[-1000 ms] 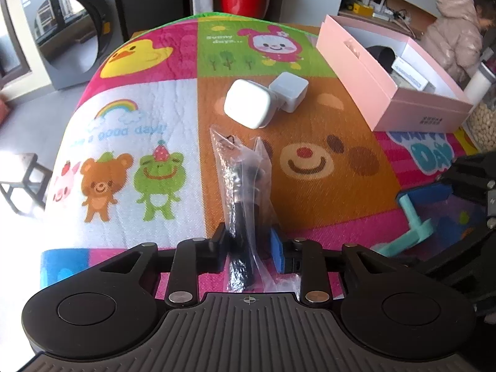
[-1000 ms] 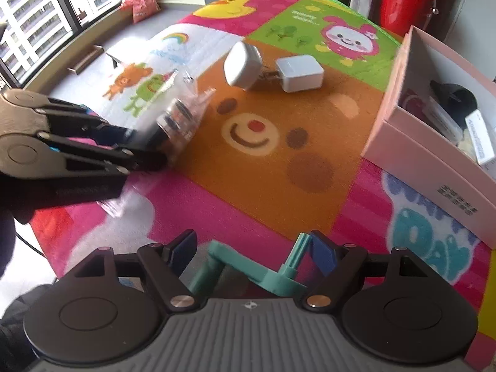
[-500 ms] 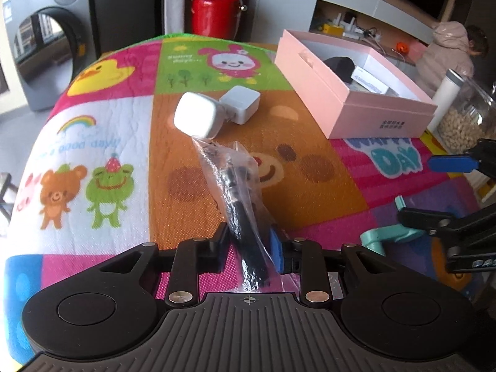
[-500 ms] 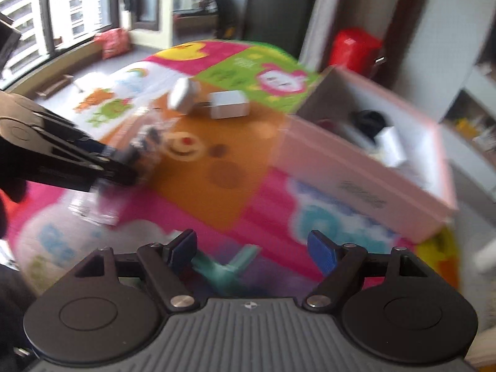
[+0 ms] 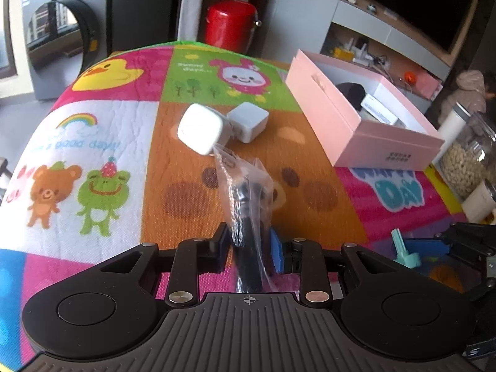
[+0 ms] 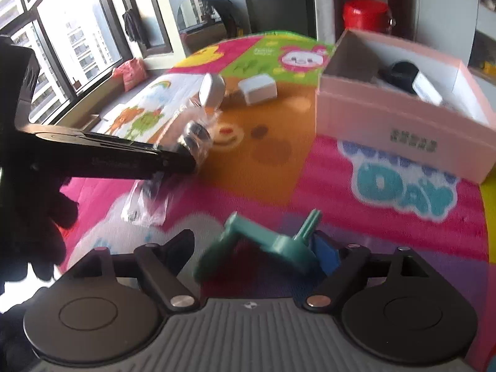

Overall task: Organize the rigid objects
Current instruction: 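Grasp the teal crank part with the right tool while the left tool holds the bag, then carry the bag and teal part over the pink box and release both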

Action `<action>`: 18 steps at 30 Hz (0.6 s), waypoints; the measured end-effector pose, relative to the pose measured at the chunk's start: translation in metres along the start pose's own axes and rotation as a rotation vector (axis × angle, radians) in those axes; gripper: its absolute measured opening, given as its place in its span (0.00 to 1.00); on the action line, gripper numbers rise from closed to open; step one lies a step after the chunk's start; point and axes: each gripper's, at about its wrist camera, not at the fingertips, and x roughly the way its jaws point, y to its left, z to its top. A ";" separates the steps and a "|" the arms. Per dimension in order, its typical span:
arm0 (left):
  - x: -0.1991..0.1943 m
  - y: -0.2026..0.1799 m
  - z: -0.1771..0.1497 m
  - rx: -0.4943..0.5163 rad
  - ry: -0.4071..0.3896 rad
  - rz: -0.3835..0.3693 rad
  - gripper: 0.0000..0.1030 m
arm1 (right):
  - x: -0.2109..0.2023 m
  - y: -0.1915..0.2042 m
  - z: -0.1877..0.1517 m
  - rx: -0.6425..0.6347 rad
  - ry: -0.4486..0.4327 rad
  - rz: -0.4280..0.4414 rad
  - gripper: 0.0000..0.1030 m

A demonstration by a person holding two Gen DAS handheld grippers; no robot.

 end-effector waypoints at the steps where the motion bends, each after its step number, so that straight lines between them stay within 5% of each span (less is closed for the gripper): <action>1: 0.000 -0.001 0.000 0.009 0.003 0.005 0.28 | 0.000 0.003 -0.001 -0.016 -0.010 -0.024 0.70; 7: -0.002 -0.013 -0.005 0.097 0.004 0.052 0.27 | -0.017 0.001 -0.014 -0.098 -0.038 -0.047 0.65; 10: -0.002 -0.019 -0.006 0.131 0.007 0.072 0.27 | -0.034 -0.010 -0.014 -0.072 -0.070 -0.034 0.39; 12: -0.001 -0.020 -0.007 0.143 0.005 0.078 0.27 | -0.043 -0.016 -0.013 -0.064 -0.076 -0.032 0.32; 18: -0.004 -0.019 -0.012 0.148 -0.005 0.072 0.26 | -0.048 -0.027 -0.019 -0.142 -0.156 -0.253 0.31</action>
